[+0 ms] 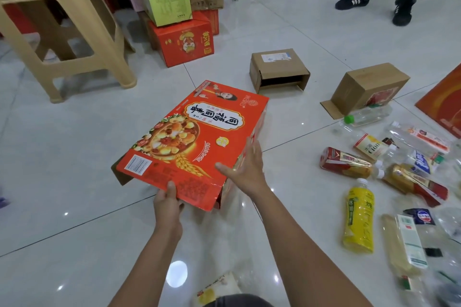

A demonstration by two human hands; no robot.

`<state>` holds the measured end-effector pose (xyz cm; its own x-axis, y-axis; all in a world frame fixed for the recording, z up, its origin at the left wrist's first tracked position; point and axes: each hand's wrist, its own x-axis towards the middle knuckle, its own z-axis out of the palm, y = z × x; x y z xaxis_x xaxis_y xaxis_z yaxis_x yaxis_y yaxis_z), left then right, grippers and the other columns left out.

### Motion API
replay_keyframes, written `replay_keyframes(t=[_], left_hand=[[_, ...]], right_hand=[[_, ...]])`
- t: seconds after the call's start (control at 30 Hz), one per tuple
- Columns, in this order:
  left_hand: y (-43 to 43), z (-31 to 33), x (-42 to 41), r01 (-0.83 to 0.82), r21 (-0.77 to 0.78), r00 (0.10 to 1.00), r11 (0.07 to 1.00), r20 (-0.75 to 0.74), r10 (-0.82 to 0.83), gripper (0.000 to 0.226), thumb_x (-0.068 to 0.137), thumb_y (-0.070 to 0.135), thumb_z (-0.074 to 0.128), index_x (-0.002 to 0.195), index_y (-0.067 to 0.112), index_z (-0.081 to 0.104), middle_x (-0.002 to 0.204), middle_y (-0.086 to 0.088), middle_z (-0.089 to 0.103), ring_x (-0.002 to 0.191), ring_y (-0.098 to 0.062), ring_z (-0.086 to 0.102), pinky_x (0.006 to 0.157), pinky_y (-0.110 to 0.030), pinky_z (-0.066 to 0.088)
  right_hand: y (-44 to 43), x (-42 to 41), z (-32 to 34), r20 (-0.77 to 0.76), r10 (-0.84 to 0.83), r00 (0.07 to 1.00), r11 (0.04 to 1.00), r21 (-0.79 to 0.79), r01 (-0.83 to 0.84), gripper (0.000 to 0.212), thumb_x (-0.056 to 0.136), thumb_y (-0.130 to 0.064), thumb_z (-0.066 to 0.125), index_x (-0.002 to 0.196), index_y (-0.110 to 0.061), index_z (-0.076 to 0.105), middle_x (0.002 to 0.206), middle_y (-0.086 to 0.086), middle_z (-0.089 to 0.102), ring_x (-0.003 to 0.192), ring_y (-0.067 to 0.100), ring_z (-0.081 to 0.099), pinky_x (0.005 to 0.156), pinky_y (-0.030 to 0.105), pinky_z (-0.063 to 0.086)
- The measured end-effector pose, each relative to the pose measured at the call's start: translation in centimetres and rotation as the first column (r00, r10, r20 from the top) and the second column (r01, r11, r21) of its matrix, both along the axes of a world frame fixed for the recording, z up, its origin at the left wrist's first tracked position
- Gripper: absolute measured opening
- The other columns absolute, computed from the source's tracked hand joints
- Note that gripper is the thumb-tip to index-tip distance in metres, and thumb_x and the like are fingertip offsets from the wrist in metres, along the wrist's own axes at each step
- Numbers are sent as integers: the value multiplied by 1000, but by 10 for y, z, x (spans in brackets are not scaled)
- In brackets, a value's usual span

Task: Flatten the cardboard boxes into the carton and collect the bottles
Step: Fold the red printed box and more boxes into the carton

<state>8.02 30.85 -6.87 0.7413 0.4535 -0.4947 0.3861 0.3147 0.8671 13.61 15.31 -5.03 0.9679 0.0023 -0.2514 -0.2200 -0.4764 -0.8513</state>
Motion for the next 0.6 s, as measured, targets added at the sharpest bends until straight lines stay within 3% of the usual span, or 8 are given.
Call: replay_keyframes(t=[0.07,0.13,0.17,0.23,0.4,0.47,0.53,0.6], left_hand=[[2,12,-3,23,40,1000,999,17,-24,37,103,31,36,136,18,45,117,-5,60,118,-29,55,105,-50,40],[3,31,4,58,31,997,998,44,-59,35,103,30,36,135,19,48,117,-5,62,113,-27,58,102,-50,43],[4,42,11,74,16,996,997,51,-75,34,103,29,37,133,20,49,118,-5,63,110,-27,59,99,-50,45],[4,60,24,92,-7,994,996,57,-92,30,102,28,39,128,21,52,117,-4,64,106,-25,62,94,-47,48],[1,95,39,236,78,969,969,59,-240,26,101,30,42,101,16,64,106,-5,67,100,-23,63,84,-35,51],[8,98,43,64,307,992,950,83,-94,32,99,34,46,89,10,65,99,-8,67,97,-25,63,83,-34,50],[32,99,53,-279,569,960,774,168,222,27,93,28,58,105,4,57,118,-13,58,111,-31,55,85,-35,44],[58,96,65,-361,665,931,654,218,292,55,86,23,68,131,4,42,148,-15,32,135,-33,34,102,-37,38]], right_hand=[[13,7,11,8,350,937,905,-260,-336,116,65,-65,72,150,-37,-2,160,-6,-12,148,17,-14,117,53,-3],[33,7,32,-111,668,736,614,-477,-629,117,66,-64,71,150,-39,-7,160,-5,-16,147,20,-19,115,56,-13],[43,4,39,-155,730,665,488,-564,-666,118,67,-60,72,149,-39,-10,159,-3,-19,146,23,-20,114,58,-14],[58,-3,47,-141,732,666,394,-710,-584,111,77,-42,71,150,-35,-12,159,3,-19,146,31,-18,115,60,-8],[41,7,79,58,643,764,512,-775,-372,68,96,-19,46,152,-29,9,160,4,13,147,30,14,116,54,19],[25,14,92,117,602,790,581,-743,-333,65,93,-8,44,150,-30,20,156,2,28,141,28,30,111,47,31],[12,18,104,198,536,821,682,-675,-282,62,92,-2,43,146,-30,33,148,2,43,132,27,44,104,40,41],[4,20,113,262,493,830,743,-623,-245,57,92,-1,42,143,-28,41,141,3,52,128,27,49,101,38,43]])
